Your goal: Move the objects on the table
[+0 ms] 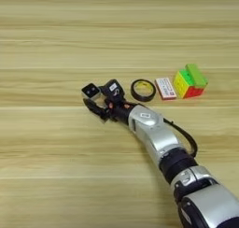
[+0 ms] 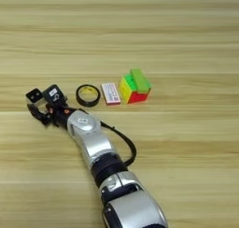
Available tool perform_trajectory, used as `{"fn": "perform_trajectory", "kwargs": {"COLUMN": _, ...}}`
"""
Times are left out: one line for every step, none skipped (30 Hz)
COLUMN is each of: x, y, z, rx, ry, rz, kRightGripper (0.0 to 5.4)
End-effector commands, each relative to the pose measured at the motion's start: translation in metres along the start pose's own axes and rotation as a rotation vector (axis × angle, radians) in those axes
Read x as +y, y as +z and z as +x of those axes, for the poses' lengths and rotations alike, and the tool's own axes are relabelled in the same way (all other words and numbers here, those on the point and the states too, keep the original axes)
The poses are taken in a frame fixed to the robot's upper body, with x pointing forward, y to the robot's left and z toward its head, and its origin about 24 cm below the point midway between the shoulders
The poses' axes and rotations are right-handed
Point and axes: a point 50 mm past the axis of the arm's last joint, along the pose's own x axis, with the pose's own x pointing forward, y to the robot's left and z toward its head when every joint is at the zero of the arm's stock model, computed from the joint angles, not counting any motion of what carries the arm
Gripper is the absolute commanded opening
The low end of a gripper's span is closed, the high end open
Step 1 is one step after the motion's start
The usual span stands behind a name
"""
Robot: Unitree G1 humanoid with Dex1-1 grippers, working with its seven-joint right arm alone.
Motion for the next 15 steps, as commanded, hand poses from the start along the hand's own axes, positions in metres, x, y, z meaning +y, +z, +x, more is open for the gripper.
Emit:
{"fn": "perform_trajectory", "kwargs": {"x": -0.006, "y": 0.041, "z": 0.010, "rx": -0.132, "ry": -0.020, "rz": -0.079, "kRightGripper": 2.81}}
{"fn": "perform_trajectory", "kwargs": {"x": -0.006, "y": 0.041, "z": 0.010, "rx": -0.132, "ry": -0.027, "rz": -0.080, "kRightGripper": 2.68}}
{"fn": "perform_trajectory", "kwargs": {"x": -0.006, "y": 0.041, "z": 0.009, "rx": -0.132, "ry": -0.032, "rz": -0.081, "kRightGripper": 2.57}}
{"fn": "perform_trajectory", "kwargs": {"x": -0.007, "y": 0.041, "z": 0.008, "rx": -0.133, "ry": -0.039, "rz": -0.082, "kRightGripper": 2.57}}
{"fn": "perform_trajectory", "kwargs": {"x": -0.007, "y": 0.042, "z": 0.007, "rx": -0.134, "ry": -0.045, "rz": -0.081, "kRightGripper": 2.48}}
{"fn": "perform_trajectory", "kwargs": {"x": -0.008, "y": 0.042, "z": 0.007, "rx": -0.135, "ry": -0.051, "rz": -0.080, "kRightGripper": 2.47}}
{"fn": "perform_trajectory", "kwargs": {"x": -0.009, "y": 0.041, "z": 0.006, "rx": -0.135, "ry": -0.058, "rz": -0.079, "kRightGripper": 2.47}}
{"fn": "perform_trajectory", "kwargs": {"x": -0.010, "y": 0.041, "z": 0.005, "rx": -0.135, "ry": -0.065, "rz": -0.076, "kRightGripper": 2.47}}
{"fn": "perform_trajectory", "kwargs": {"x": -0.011, "y": 0.041, "z": 0.004, "rx": -0.135, "ry": -0.073, "rz": -0.073, "kRightGripper": 2.47}}
{"fn": "perform_trajectory", "kwargs": {"x": -0.012, "y": 0.041, "z": 0.003, "rx": -0.137, "ry": -0.084, "rz": -0.070, "kRightGripper": 2.47}}
{"fn": "perform_trajectory", "kwargs": {"x": -0.013, "y": 0.042, "z": 0.001, "rx": -0.141, "ry": -0.094, "rz": -0.068, "kRightGripper": 2.47}}
{"fn": "perform_trajectory", "kwargs": {"x": -0.014, "y": 0.042, "z": -0.001, "rx": -0.144, "ry": -0.107, "rz": -0.065, "kRightGripper": 2.47}}
{"fn": "perform_trajectory", "kwargs": {"x": -0.015, "y": 0.043, "z": -0.003, "rx": -0.147, "ry": -0.119, "rz": -0.060, "kRightGripper": 2.47}}
{"fn": "perform_trajectory", "kwargs": {"x": -0.016, "y": 0.042, "z": -0.006, "rx": -0.149, "ry": -0.133, "rz": -0.056, "kRightGripper": 2.47}}
{"fn": "perform_trajectory", "kwargs": {"x": -0.017, "y": 0.042, "z": -0.009, "rx": -0.150, "ry": -0.145, "rz": -0.052, "kRightGripper": 2.47}}
